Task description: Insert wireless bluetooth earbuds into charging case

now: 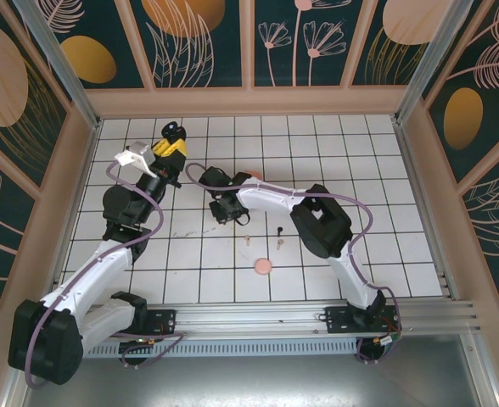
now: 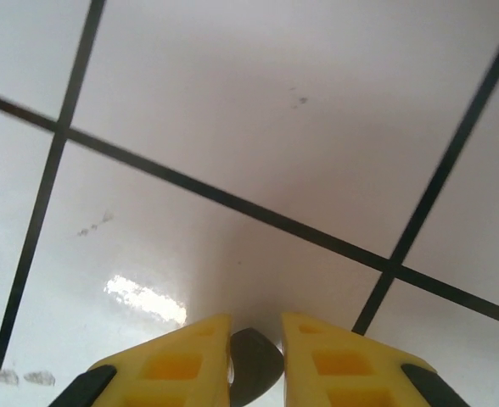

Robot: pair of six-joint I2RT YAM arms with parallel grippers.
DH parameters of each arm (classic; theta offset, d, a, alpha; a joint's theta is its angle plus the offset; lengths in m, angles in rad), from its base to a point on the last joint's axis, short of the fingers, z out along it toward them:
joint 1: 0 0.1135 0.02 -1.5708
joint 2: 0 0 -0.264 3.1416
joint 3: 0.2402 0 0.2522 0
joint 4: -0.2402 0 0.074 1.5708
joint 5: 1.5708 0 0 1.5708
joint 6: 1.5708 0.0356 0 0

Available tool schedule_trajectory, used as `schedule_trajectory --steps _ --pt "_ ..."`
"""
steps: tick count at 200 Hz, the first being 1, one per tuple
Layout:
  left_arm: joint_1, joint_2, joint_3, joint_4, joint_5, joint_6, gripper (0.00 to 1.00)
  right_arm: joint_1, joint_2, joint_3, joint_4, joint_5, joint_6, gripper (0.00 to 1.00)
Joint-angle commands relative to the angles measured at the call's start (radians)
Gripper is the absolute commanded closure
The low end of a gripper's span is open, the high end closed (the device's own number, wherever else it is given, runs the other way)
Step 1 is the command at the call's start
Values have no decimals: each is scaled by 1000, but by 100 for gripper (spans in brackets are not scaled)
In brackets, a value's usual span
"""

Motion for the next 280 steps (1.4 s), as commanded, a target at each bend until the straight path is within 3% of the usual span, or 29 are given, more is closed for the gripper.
schedule_trajectory --steps 1,31,70,101,133,155,188,280 --pt "4 -21 -6 39 0 -11 100 8 5 38 -65 -51 -168 79" --pt "4 -21 -6 38 0 -13 100 6 16 52 -96 -77 -221 73" --pt "4 -18 -9 45 2 -18 100 5 39 73 -115 -65 -168 71" --pt "4 -20 -13 47 2 -18 100 5 16 79 -97 -60 -35 59" --pt "4 -24 -16 47 2 -15 100 14 -51 38 -51 -25 203 50" --pt "4 -27 -16 47 0 -12 100 17 -66 20 -61 -3 390 50" --pt "4 -32 -17 41 -3 -2 100 41 -66 19 -63 47 511 51" --pt "4 -32 -18 48 -3 -1 100 37 2 27 -94 93 540 62"
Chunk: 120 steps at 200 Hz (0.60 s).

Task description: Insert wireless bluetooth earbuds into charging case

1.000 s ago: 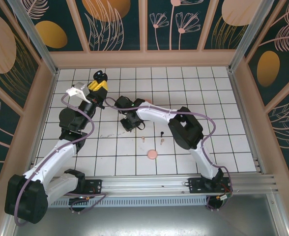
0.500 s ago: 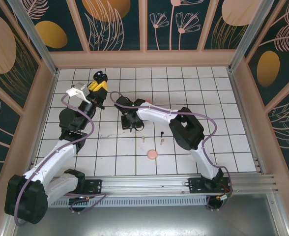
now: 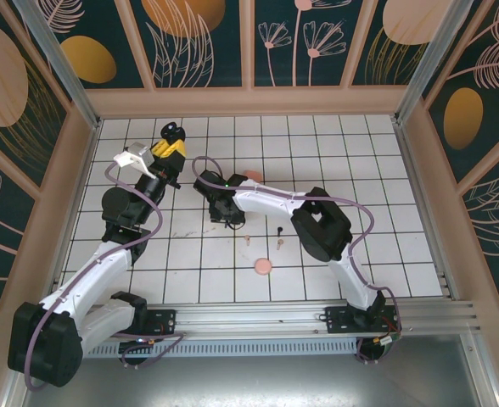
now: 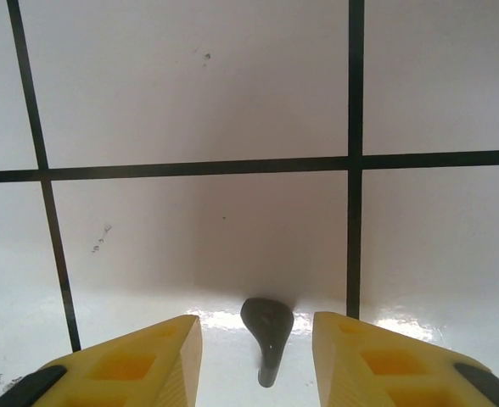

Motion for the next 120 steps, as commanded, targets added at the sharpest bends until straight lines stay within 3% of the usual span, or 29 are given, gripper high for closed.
schedule_trajectory --steps 1,120 --pt "3 -19 -12 48 -2 1 100 -3 20 6 -25 31 24 62" --pt "4 -18 -18 51 -2 -4 100 -8 84 22 -8 18 8 67"
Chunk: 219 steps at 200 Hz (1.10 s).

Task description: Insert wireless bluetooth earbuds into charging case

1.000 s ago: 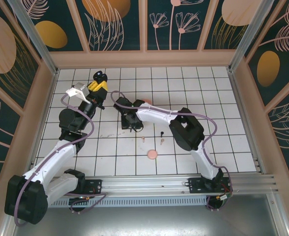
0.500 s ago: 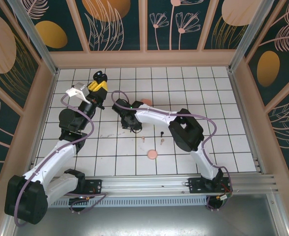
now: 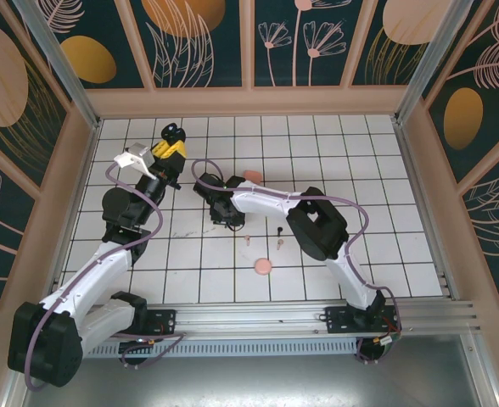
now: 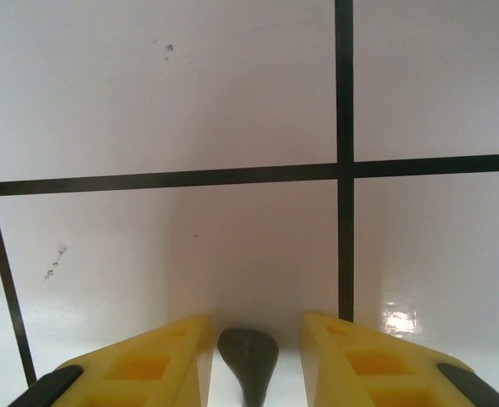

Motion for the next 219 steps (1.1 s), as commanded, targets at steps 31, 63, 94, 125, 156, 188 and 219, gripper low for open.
schedule_trajectory --steps 31,63,94,125,156,188,219 --pt "4 -16 -10 52 -1 -4 100 -9 55 27 -5 2 -3 69" --pt "5 -16 -11 52 -1 -4 100 -7 57 28 -2 -2 -4 72" --pt "4 -17 -11 51 0 -4 100 -6 49 26 1 5 -6 76" --pt "4 -19 -11 44 2 -6 100 -5 20 17 8 21 -12 79" --pt "5 -23 -11 36 4 -8 100 -9 -48 -14 24 68 -18 81" --pt "3 -31 -13 36 8 -6 100 -23 -145 -86 55 113 -31 81" --pt "4 -47 -31 60 -4 4 100 -55 -250 -190 108 127 -60 81"
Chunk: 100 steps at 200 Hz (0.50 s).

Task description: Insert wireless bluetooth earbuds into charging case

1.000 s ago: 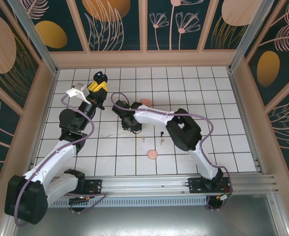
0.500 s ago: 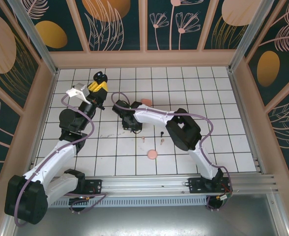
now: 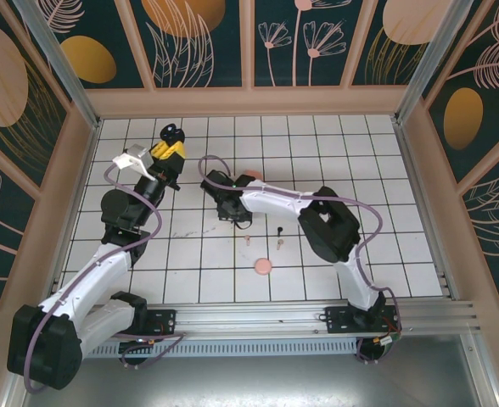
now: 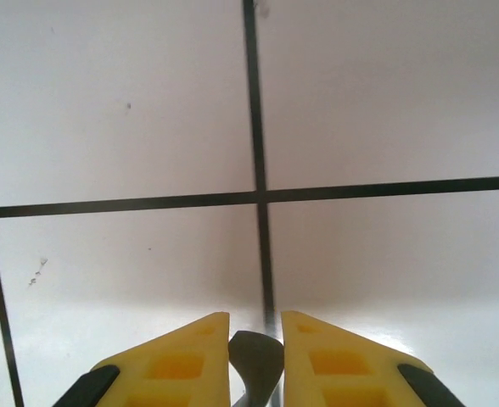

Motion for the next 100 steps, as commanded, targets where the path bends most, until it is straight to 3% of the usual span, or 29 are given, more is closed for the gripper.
schedule_trajectory --steps 1,52,100 --pt "4 -27 -22 58 -3 5 100 -30 -124 -66 53 51 -35 82" --pt "4 -29 -56 93 87 88 100 -115 -292 -178 119 58 -135 82" --pt "2 -4 -99 101 198 244 100 -204 -448 -172 175 36 -285 82"
